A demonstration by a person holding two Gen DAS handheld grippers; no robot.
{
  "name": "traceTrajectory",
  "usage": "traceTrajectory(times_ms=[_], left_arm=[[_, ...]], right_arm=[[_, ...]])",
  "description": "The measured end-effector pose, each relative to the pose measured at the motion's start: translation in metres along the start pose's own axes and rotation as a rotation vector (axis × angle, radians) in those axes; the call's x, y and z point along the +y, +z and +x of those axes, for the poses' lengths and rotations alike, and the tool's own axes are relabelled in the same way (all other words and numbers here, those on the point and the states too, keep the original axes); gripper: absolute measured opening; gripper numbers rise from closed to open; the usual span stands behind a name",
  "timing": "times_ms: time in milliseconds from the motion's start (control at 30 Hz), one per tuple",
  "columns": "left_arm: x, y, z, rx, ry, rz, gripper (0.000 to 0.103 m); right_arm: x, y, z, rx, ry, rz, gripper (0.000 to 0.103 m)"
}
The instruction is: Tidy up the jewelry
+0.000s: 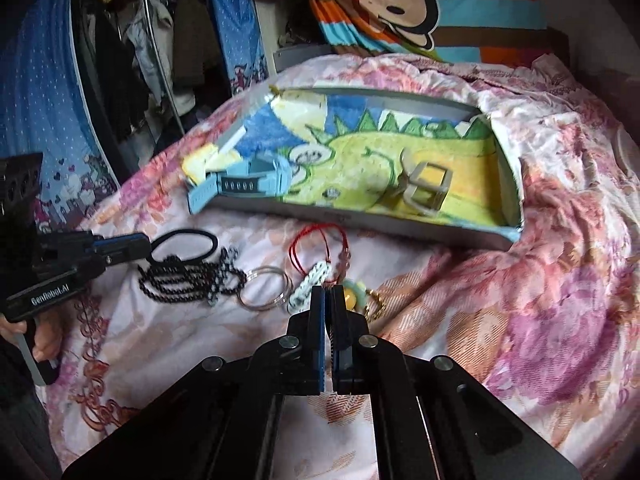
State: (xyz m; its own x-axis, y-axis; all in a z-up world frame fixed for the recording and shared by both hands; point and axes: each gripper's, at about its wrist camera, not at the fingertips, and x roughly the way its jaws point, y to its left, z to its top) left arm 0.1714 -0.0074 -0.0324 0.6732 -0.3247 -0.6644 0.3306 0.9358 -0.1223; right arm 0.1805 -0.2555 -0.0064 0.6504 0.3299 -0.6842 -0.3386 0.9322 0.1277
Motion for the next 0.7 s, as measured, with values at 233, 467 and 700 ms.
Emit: traceTrajectory(times_ms=[233, 467, 700], left_arm=[[-0.009, 0.002, -0.014, -0.043, -0.041, 0.014, 0.003], [-0.012, 0.009, -0.03, -0.118, -0.111, -0.001, 0.001], [0.002, 0.027, -0.032, -0.192, -0.153, -0.094, 0.001]], right_arm=[[-0.004, 0.009, -0.022, -0.084, 0.015, 0.02, 0.003], [-0.007, 0.023, -0.027, -0.166, 0.022, 0.021, 0.003], [-0.008, 0.033, -0.024, -0.189, 0.043, 0.041, 0.003]])
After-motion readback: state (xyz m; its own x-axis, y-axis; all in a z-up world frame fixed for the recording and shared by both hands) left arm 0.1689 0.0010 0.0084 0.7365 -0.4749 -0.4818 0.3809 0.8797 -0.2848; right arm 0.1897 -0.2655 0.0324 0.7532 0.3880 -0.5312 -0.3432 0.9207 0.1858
